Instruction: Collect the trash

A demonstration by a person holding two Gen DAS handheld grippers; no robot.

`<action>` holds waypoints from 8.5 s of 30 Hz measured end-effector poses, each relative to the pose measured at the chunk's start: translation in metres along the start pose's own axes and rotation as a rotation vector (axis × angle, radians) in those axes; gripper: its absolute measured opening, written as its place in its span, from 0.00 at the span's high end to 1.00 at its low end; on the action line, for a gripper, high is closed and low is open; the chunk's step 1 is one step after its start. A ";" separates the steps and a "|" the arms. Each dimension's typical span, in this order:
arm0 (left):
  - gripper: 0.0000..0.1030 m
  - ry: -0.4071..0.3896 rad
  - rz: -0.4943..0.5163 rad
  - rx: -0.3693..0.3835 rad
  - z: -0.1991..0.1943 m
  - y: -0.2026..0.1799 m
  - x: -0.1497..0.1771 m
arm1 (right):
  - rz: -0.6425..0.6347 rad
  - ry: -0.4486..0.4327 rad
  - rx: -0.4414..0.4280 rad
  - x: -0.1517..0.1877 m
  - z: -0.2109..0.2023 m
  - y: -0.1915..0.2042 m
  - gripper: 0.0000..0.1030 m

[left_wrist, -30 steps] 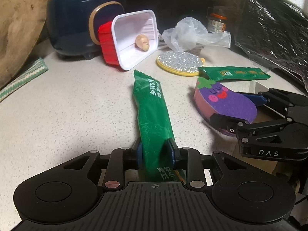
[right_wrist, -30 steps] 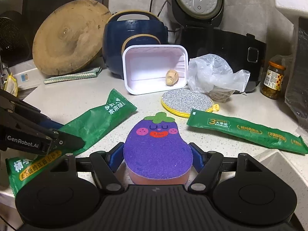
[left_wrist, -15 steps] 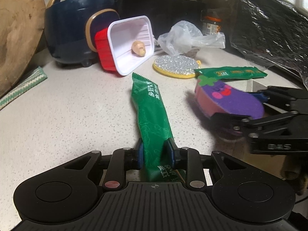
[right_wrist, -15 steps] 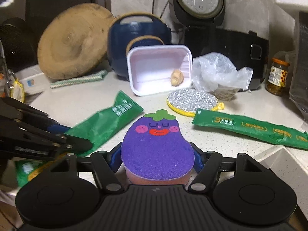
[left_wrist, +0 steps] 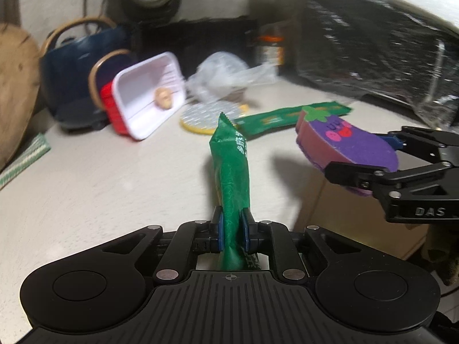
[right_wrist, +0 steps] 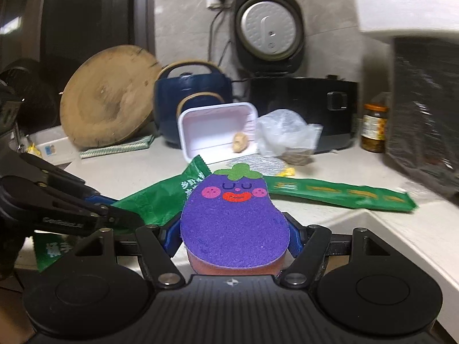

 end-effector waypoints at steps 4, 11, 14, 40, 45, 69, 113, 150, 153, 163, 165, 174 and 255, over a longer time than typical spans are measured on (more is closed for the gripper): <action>0.85 -0.017 0.053 0.031 -0.009 -0.033 -0.005 | 0.021 -0.021 0.039 0.008 -0.026 -0.021 0.33; 0.84 -0.013 0.104 0.163 -0.004 -0.100 0.002 | 0.058 -0.040 0.137 0.037 -0.063 -0.060 0.33; 0.84 0.020 0.081 0.260 0.016 -0.128 0.021 | 0.091 -0.014 0.184 0.064 -0.070 -0.077 0.33; 0.81 0.742 -0.695 0.396 0.344 -0.162 0.312 | 0.455 0.375 0.418 0.300 -0.040 -0.175 0.33; 0.81 0.677 -0.702 0.408 0.329 -0.142 0.304 | 0.512 0.438 0.394 0.319 -0.030 -0.176 0.33; 0.81 0.435 -0.569 0.459 0.252 -0.086 0.266 | 0.339 1.142 0.271 0.493 0.178 -0.122 0.33; 0.81 0.115 -0.203 0.438 0.146 -0.153 0.156 | 0.380 0.538 0.406 0.347 0.026 -0.130 0.22; 0.79 -0.245 -0.230 -0.396 0.090 0.154 -0.108 | 0.070 0.111 0.114 -0.120 0.222 -0.053 0.17; 0.78 -0.208 -0.261 -0.353 0.104 0.162 -0.105 | 0.094 0.185 0.157 -0.115 0.266 -0.062 0.30; 0.81 -0.105 -0.202 -0.026 0.099 0.096 -0.079 | 0.062 0.233 0.235 -0.089 0.220 -0.117 0.80; 0.81 -0.088 -0.193 0.016 0.094 0.081 -0.073 | 0.068 0.231 0.302 -0.085 0.209 -0.135 0.80; 0.81 -0.183 -0.178 -0.097 0.071 0.076 -0.079 | 0.084 0.162 0.338 -0.097 0.174 -0.156 0.49; 0.86 -0.034 -0.151 0.180 0.019 0.122 -0.020 | 0.120 0.215 -0.200 -0.117 0.163 -0.045 0.99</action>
Point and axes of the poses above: each gripper's, at about its wrist camera, not at the fingertips, and z roughly the way its jaws point, y to its left, x to its underside, the point moved 8 cm from there along z, roughly the way its jaws point, and after that the axes turned 7 degrees about x, right-handed, at the moved point
